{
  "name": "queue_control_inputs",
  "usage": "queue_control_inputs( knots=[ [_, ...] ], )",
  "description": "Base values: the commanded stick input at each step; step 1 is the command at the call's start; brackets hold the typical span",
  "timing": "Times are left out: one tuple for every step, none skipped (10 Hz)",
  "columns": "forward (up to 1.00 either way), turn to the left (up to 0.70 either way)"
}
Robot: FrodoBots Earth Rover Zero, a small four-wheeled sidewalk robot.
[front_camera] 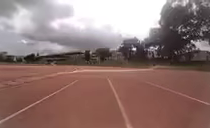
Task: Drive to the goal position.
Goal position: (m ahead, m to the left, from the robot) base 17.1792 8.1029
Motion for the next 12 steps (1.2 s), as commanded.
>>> queue_control_inputs(
  knots=[
    [0.45,0.00],
    [0.45,0.00],
    [0.45,0.00],
    [0.45,0.00],
    [0.45,0.00],
    [0.45,0.00],
    [0.45,0.00],
    [0.45,0.00],
    [0.45,0.00],
    [0.45,0.00],
    [0.45,0.00],
    [0.45,0.00]
  ],
)
